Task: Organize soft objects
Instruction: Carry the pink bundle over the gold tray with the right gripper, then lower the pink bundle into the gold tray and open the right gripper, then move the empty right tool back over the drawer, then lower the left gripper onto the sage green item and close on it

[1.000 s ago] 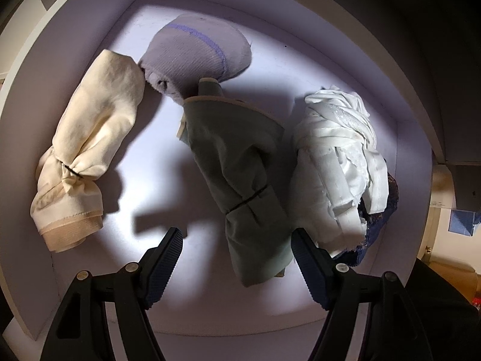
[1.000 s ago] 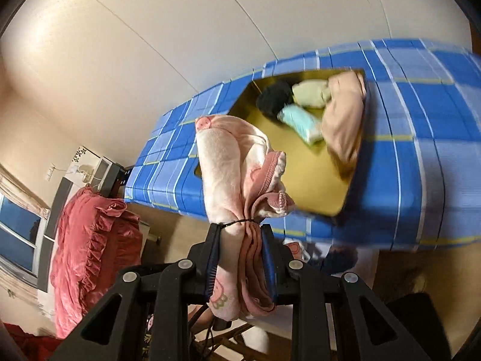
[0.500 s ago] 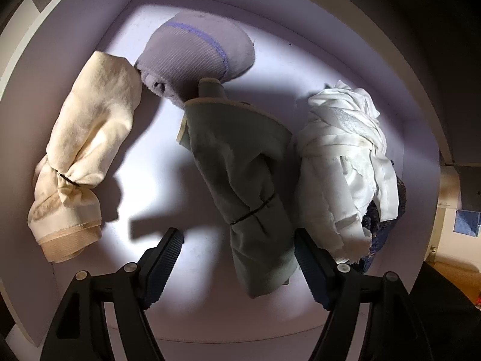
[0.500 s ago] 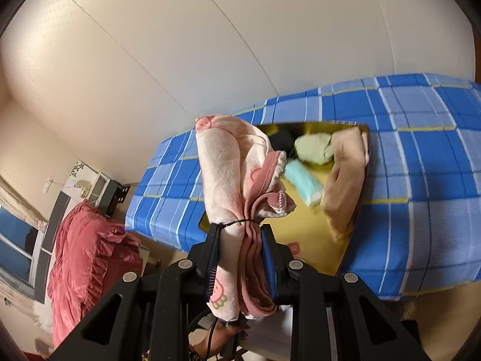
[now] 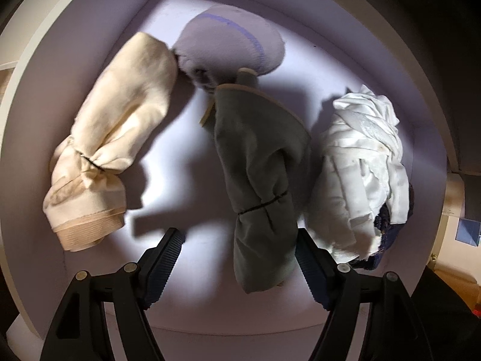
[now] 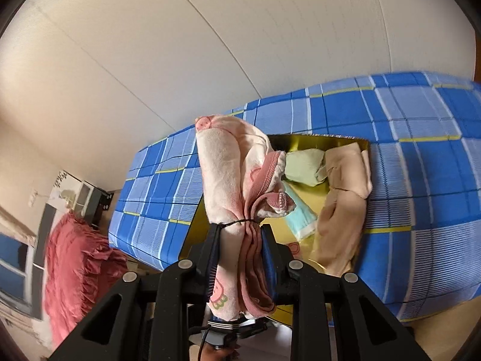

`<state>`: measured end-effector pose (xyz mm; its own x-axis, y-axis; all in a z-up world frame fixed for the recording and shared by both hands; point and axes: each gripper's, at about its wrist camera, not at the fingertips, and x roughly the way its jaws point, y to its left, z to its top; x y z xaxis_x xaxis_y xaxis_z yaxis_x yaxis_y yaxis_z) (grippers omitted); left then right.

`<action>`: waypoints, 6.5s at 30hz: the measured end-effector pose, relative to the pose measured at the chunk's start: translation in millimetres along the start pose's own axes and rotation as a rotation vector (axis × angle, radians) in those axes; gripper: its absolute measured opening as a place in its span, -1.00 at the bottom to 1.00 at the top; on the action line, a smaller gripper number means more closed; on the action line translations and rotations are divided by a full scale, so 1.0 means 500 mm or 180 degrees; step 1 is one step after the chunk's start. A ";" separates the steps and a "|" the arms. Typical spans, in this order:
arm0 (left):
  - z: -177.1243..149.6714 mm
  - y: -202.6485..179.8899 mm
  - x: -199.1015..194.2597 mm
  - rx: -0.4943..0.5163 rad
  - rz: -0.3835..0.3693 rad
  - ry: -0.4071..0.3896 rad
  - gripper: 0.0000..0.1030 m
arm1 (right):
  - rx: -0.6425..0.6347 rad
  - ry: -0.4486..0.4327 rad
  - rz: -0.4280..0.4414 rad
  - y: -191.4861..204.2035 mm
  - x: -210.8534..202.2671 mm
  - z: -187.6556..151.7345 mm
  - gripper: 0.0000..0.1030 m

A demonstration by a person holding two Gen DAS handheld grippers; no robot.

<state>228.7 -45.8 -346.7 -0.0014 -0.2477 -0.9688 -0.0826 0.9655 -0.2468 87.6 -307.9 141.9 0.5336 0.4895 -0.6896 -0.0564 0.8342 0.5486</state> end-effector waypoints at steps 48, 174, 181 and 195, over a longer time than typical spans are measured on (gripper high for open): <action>-0.019 0.095 -0.136 -0.0071 -0.0033 -0.0056 0.50 | 0.0403 0.0189 -0.0327 0.053 0.393 0.047 0.21; -0.054 -0.019 -0.044 0.0782 0.0752 -0.0463 -0.12 | 0.0087 0.2309 -0.1159 -0.348 0.452 -0.641 0.70; -0.053 -0.005 -0.057 0.0789 0.0696 -0.0460 -0.26 | 0.0077 0.2288 -0.1138 -0.342 0.452 -0.636 0.70; -0.088 0.033 -0.115 0.0719 0.0645 -0.0521 -0.27 | 0.0086 0.2239 -0.1147 -0.351 0.445 -0.620 0.70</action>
<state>183.7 -19.4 -293.9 0.1663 -0.0508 -0.9848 0.1258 0.9916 -0.0299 -45.3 -266.5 -254.4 -0.1442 0.2434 -0.9591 0.0438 0.9699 0.2396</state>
